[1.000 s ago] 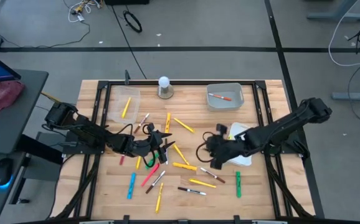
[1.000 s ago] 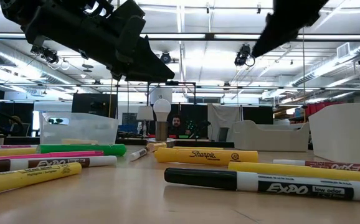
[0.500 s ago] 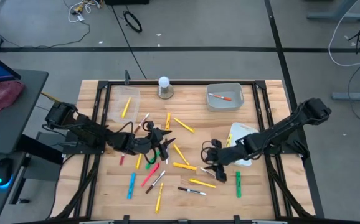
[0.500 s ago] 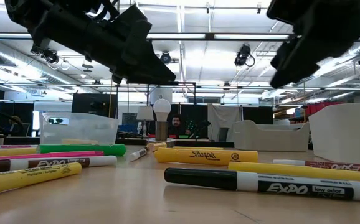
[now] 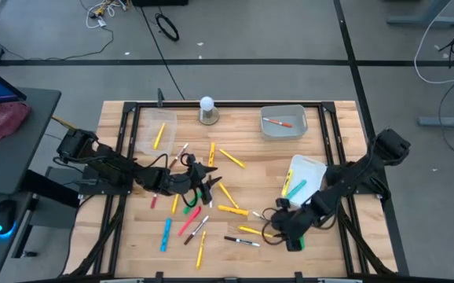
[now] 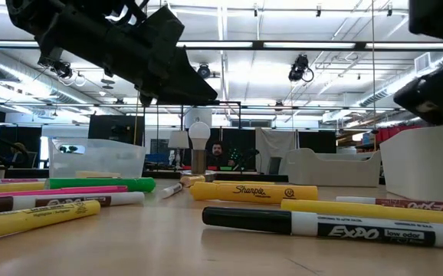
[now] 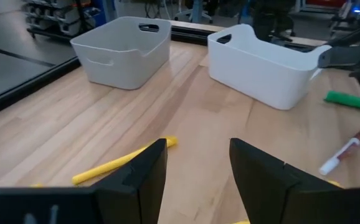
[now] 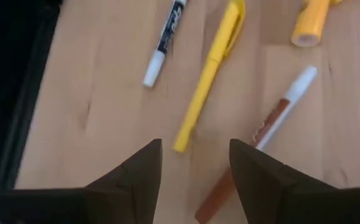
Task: Pick & Place Markers
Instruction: Put the right light brown marker pen into the gray bin
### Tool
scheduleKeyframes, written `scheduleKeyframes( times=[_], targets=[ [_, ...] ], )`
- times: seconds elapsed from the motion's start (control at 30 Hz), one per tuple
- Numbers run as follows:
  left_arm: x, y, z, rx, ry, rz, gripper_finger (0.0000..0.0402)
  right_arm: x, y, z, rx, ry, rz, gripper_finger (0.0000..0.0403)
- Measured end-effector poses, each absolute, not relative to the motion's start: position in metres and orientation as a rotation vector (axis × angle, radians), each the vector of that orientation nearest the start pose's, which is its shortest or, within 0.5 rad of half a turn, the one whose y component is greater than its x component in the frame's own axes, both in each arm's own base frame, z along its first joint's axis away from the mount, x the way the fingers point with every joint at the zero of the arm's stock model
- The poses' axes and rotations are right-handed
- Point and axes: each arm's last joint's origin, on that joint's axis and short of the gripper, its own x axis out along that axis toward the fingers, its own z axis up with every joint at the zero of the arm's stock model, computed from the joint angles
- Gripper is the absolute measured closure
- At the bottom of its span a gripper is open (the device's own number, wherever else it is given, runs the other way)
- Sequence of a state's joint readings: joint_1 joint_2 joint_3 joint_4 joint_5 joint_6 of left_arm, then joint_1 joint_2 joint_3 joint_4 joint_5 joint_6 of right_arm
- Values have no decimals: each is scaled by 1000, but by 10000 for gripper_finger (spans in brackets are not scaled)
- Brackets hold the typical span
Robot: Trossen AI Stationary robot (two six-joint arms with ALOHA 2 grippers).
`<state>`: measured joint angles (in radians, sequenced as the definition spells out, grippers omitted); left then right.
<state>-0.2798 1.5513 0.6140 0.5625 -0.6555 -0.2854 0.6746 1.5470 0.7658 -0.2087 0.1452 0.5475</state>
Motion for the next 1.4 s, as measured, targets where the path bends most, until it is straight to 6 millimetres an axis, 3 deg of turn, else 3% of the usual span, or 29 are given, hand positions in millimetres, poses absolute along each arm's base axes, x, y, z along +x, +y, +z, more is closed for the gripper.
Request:
scheduleKeyframes(
  times=[0.47, 0.63, 0.83, 0.9, 1.13, 1.4],
  targets=[
    [287, -64, 173, -138, 273, 395, 220, 222, 180, 119, 21, 1105, 71, 229],
    [287, -64, 173, -137, 273, 395, 220, 222, 179, 116, 24, 1114, 44, 282],
    [287, -64, 173, -137, 273, 395, 220, 220, 177, 115, 65, 1135, -20, 377],
    [287, -64, 173, -136, 274, 395, 220, 219, 176, 115, 98, 1131, -60, 388],
    [287, -64, 173, -136, 274, 395, 220, 215, 170, 133, 218, 1075, -153, 375],
    [287, -64, 173, -135, 274, 395, 220, 223, 165, 189, 288, 875, -142, 382]
  ],
)
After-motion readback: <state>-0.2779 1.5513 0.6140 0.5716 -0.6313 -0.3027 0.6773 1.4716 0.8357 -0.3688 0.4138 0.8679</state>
